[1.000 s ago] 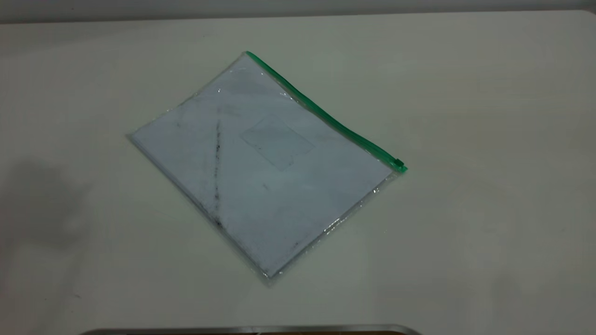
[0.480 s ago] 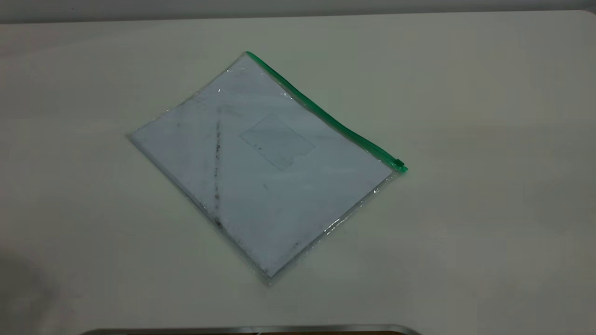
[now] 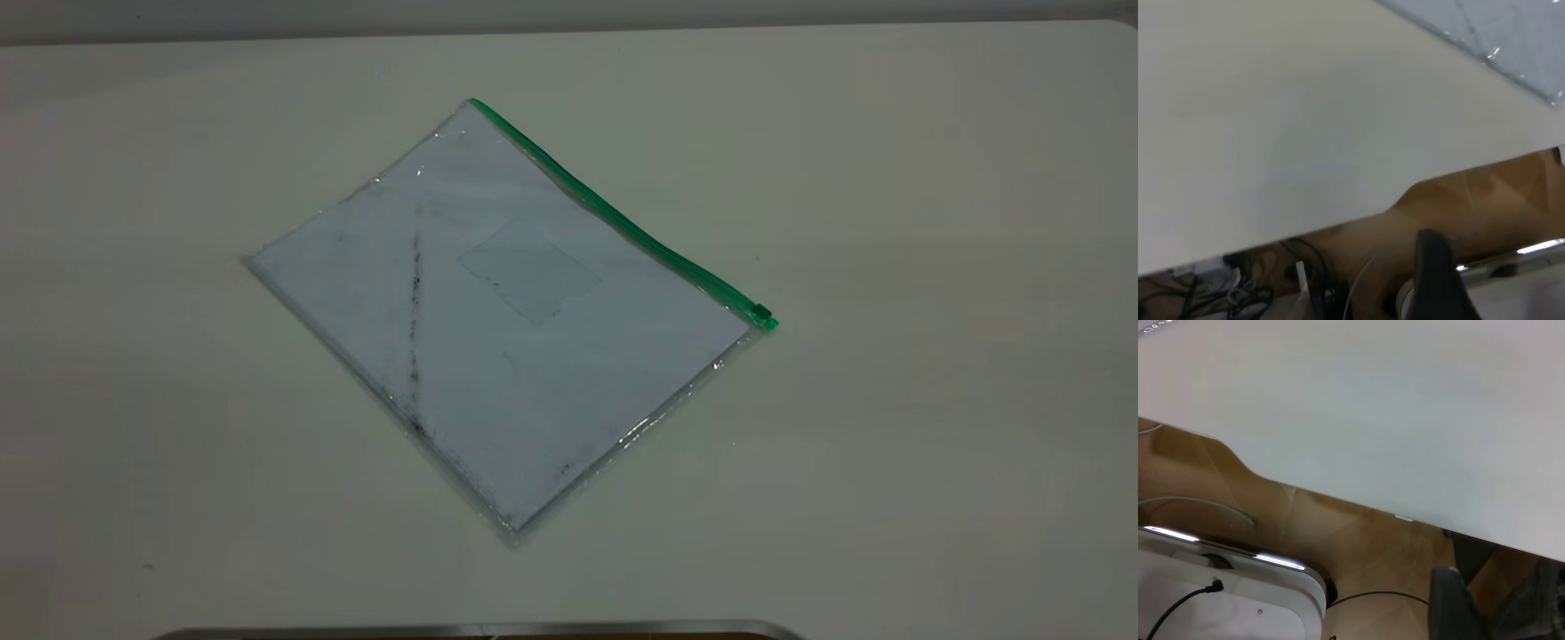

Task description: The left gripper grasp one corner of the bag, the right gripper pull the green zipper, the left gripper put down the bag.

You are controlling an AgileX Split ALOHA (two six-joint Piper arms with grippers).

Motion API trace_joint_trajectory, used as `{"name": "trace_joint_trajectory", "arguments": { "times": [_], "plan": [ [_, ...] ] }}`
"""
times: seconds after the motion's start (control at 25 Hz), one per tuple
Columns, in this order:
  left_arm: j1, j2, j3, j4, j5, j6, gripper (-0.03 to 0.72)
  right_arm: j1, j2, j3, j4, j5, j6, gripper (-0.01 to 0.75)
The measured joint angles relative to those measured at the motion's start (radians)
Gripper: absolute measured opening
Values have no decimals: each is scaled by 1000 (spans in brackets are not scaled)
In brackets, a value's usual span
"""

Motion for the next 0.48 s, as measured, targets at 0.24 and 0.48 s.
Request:
{"name": "trace_joint_trajectory", "arguments": {
  "times": [0.24,0.48],
  "plan": [
    [0,-233,66,70,-6,-98,514,0,0,0,-1,0,0,396],
    [0,-369,82,131,-19,-204,476,-19,-37,0,0,0,0,396]
  ]
}}
